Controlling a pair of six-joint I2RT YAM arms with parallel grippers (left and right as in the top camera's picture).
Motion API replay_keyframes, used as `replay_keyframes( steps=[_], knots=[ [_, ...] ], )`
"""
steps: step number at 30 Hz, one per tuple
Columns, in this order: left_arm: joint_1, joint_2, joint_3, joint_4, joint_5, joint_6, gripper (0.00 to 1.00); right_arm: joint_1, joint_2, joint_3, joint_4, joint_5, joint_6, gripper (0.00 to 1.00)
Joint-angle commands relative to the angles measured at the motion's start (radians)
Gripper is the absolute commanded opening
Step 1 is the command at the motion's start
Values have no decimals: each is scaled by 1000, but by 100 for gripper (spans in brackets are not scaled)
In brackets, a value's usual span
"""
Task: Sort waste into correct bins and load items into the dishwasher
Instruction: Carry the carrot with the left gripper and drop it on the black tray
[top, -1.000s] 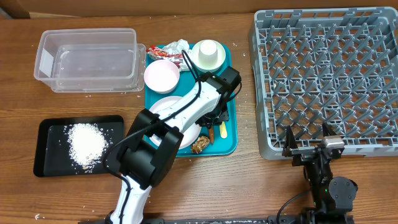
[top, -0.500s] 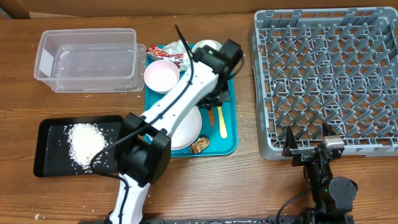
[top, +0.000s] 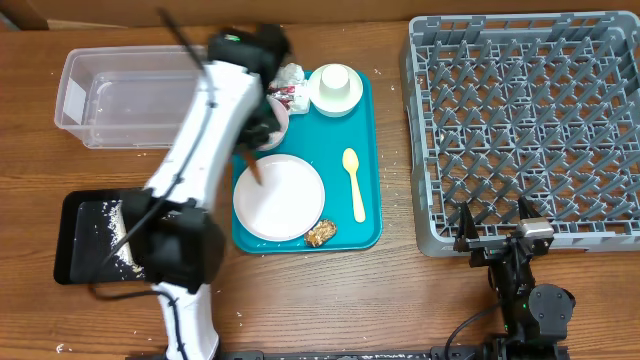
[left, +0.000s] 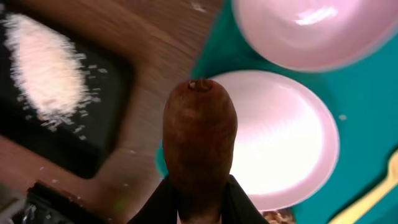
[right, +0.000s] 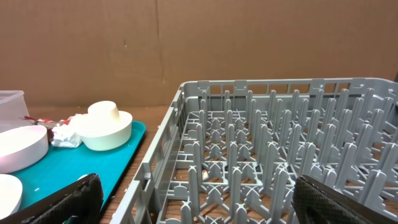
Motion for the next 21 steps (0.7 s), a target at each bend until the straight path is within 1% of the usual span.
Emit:
replay_keyframes(
  steps=[1, 5, 8, 11, 17, 19, 21],
  knots=[
    [105, -102, 27, -35, -50, -31, 15, -7, -9, -11, 6, 10, 8, 100],
    [227, -141, 26, -35, -47, -7, 15, -7, -9, -11, 6, 10, 8, 100],
    [323, -155, 23, -35, -43, 35, 16, -7, -9, -11, 6, 10, 8, 100],
    [401, -158, -8, -35, -35, 51, 16, -7, -9, -11, 6, 10, 8, 100],
    [537, -158, -185, -14, -28, 41, 16, -7, -9, -11, 6, 10, 8, 100],
    [576, -158, -248, 11, -24, 40, 16, -7, -9, -11, 6, 10, 8, 100],
    [616, -158, -329, 70, 10, 43, 17, -7, -9, -11, 6, 10, 8, 100]
  ],
)
